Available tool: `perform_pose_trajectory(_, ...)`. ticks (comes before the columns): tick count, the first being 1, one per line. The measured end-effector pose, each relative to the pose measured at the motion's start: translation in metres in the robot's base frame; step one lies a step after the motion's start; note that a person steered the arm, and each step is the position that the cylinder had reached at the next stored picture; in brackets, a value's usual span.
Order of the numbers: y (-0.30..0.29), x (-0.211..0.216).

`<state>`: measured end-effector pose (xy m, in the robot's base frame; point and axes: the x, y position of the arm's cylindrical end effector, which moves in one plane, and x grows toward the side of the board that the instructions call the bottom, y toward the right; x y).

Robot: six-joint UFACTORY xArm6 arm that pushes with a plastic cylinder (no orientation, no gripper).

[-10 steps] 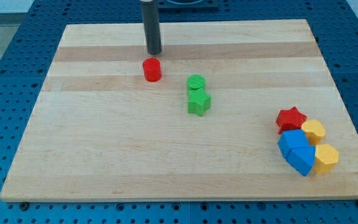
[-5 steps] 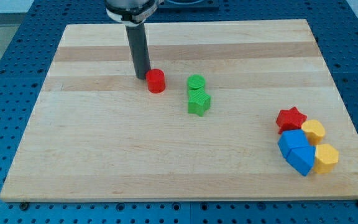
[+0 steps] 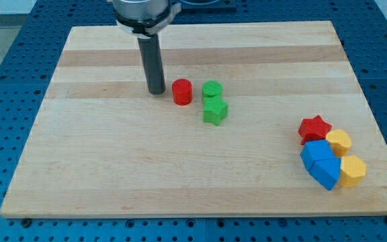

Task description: Move red circle along with green star slightly down

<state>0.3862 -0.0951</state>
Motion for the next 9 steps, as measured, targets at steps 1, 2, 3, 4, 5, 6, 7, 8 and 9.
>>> perform_pose_trajectory(1, -0.007, -0.002)
perform_pose_trajectory(2, 0.012, -0.005)
perform_pose_trajectory(3, 0.048, 0.0)
perform_pose_trajectory(4, 0.075, 0.013)
perform_pose_trajectory(5, 0.096, 0.027)
perform_pose_trajectory(6, 0.115, 0.043)
perform_pose_trajectory(7, 0.131, 0.06)
perform_pose_trajectory(8, 0.147, 0.08)
perform_pose_trajectory(9, 0.16, 0.1)
